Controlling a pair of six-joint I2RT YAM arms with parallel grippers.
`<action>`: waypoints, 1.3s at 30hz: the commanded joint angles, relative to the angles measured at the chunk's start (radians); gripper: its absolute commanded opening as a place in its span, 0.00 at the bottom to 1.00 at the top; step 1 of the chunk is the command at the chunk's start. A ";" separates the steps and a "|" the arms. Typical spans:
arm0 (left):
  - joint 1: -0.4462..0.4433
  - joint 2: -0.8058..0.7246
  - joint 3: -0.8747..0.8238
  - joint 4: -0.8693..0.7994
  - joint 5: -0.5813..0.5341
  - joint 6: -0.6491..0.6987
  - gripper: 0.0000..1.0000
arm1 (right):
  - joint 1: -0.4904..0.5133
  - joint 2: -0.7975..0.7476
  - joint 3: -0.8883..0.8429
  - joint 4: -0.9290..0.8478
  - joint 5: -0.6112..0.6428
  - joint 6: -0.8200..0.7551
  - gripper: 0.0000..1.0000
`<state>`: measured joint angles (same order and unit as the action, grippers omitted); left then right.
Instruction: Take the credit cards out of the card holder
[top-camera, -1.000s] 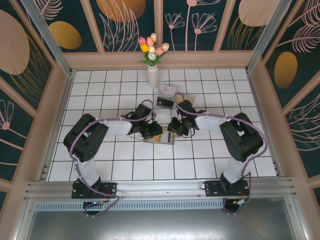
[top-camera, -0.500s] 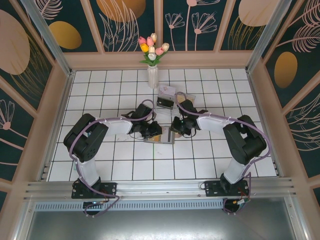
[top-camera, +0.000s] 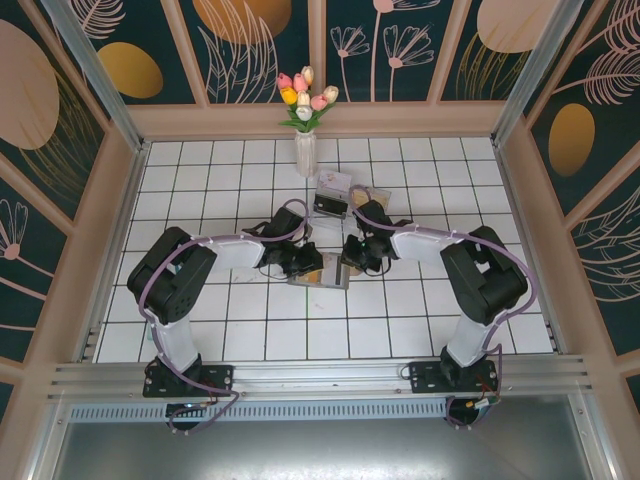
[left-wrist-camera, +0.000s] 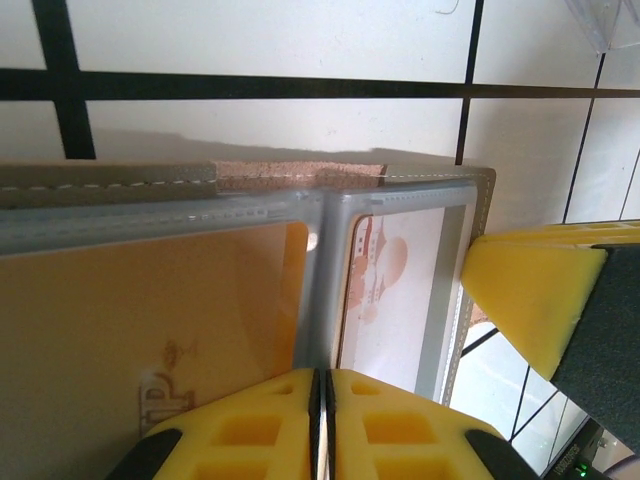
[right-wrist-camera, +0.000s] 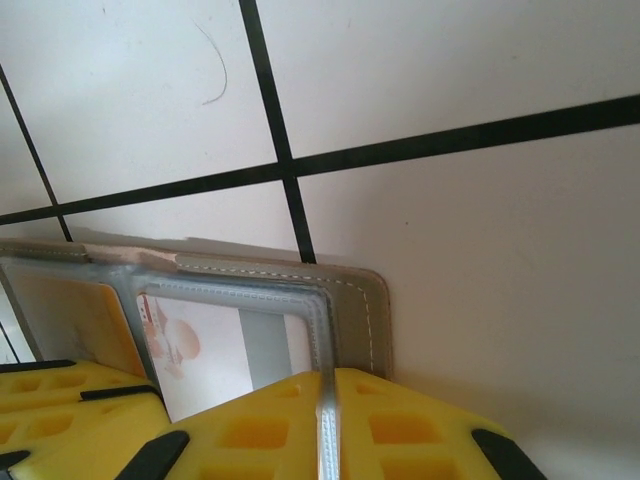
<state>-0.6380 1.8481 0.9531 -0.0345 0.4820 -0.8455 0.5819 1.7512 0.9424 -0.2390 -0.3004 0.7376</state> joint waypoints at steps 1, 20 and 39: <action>-0.007 0.023 0.014 -0.030 0.001 0.015 0.13 | 0.004 0.027 0.016 0.000 -0.017 -0.020 0.14; -0.006 0.025 0.035 -0.055 -0.039 0.010 0.16 | 0.003 0.045 0.030 0.010 -0.005 -0.047 0.13; -0.007 0.016 0.049 -0.127 -0.115 0.040 0.21 | 0.004 0.045 0.018 0.009 -0.005 -0.040 0.13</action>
<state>-0.6441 1.8515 0.9951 -0.0902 0.4282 -0.8299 0.5823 1.7771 0.9646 -0.2169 -0.3077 0.7052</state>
